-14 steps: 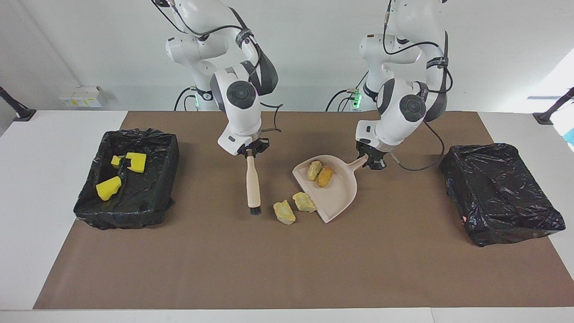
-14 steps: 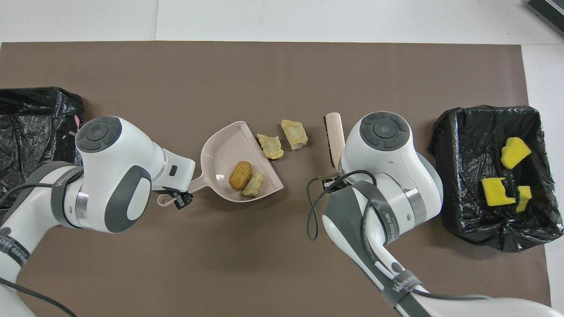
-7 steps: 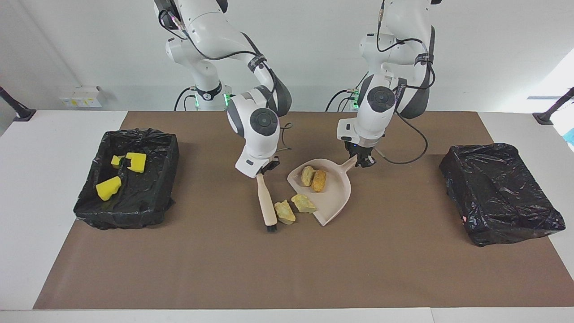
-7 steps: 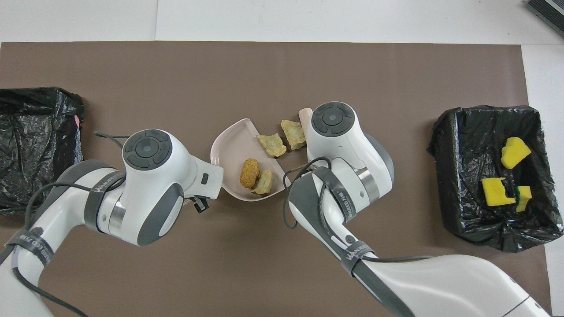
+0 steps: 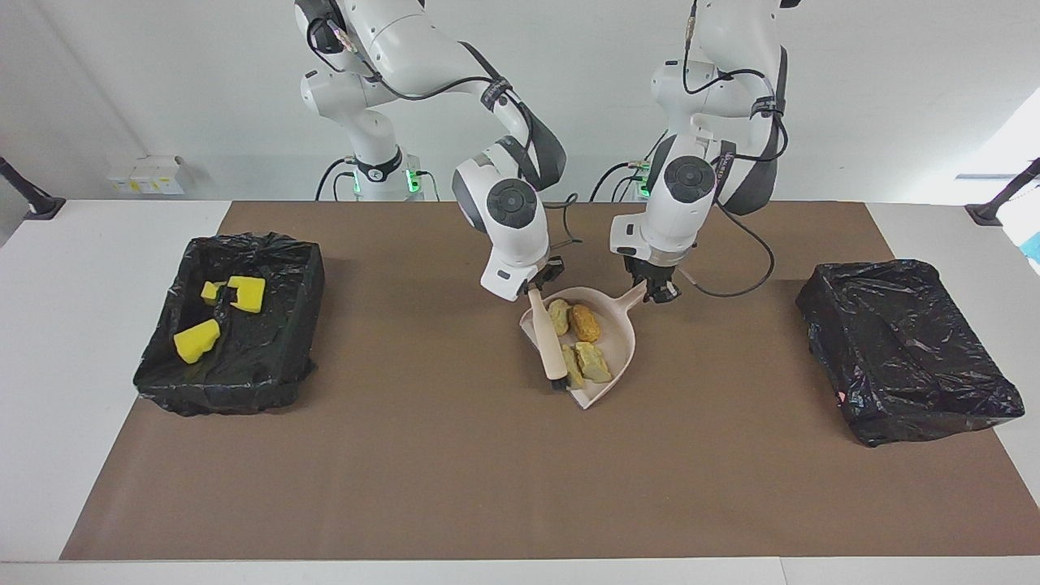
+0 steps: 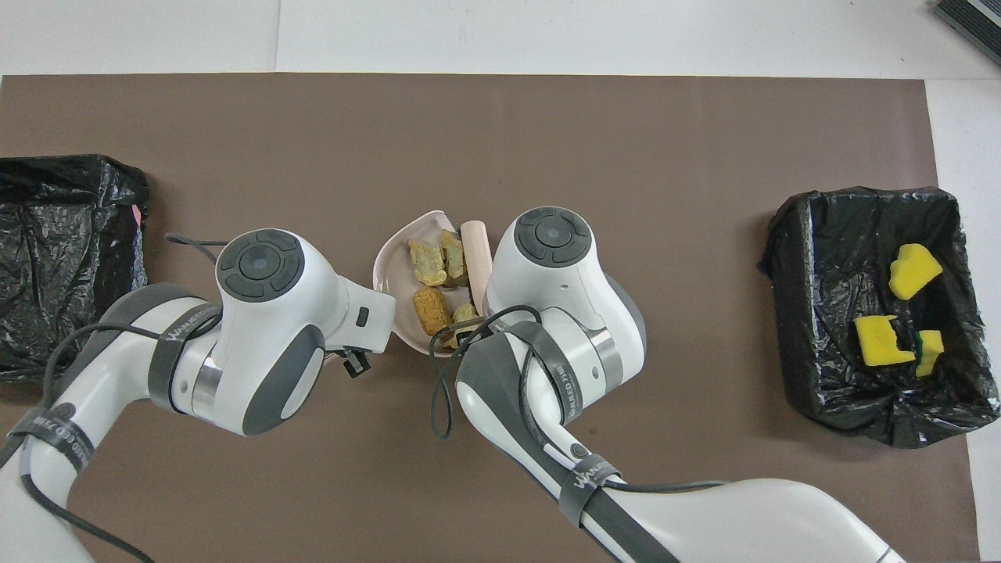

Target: Sweep and dump trash in bin

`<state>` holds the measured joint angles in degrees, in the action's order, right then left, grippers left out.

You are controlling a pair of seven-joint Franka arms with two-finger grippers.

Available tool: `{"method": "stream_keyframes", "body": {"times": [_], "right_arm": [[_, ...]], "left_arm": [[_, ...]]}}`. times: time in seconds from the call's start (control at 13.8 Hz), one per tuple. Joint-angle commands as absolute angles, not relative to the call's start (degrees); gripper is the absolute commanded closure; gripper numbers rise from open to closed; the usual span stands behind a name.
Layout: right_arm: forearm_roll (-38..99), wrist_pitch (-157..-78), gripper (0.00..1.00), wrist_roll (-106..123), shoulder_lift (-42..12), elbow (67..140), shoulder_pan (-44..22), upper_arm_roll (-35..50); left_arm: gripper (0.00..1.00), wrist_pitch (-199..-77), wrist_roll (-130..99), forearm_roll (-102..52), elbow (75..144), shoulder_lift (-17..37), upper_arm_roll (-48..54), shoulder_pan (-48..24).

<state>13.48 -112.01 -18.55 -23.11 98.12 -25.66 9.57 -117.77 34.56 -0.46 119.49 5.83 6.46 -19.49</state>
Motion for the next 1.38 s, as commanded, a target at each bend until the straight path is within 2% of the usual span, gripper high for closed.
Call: {"method": "stream_keyframes", "body": {"times": [0.0, 0.36, 0.58, 0.73, 0.94, 1.16, 1.31], "right_arm": [[15.82, -111.72, 1.0, -20.92, -22.77, 97.64, -24.97, 9.93], [15.91, -105.66, 1.0, -26.09, -17.24, 98.26, -21.19, 9.93], [15.3, -100.83, 1.0, -28.21, -13.37, 98.44, -20.48, 9.76], [14.68, -99.58, 1.0, -31.27, -10.91, 101.32, -21.61, 9.84], [11.79, -100.72, 1.0, -31.46, -6.34, 108.62, -26.35, 9.84], [11.34, -102.9, 1.0, -35.66, -6.15, 111.26, -32.94, 9.84], [10.64, -105.28, 1.0, -39.97, -6.94, 112.32, -39.43, 9.84]], "left_arm": [[1.0, -118.48, 33.84, 0.79, 119.8, 5.36, 6.07, -19.34], [1.0, -121.46, 33.84, -0.26, 119.53, 5.8, 6.06, -17.85], [1.0, -121.47, 34.54, -1.93, 118.22, 5.01, 6.06, -15.48], [1.0, -121.11, 34.54, -2.11, 117.07, 4.31, 6.15, -13.54], [1.0, -120.33, 36.11, -5.18, 115.58, 2.2, 6.15, -10.12], [1.0, -118.48, 39.01, -7.47, 114.26, 2.02, 5.98, -7.22], [1.0, -113.06, 42.6, -7.56, 110.15, 1.76, 5.89, -3.71]]}}
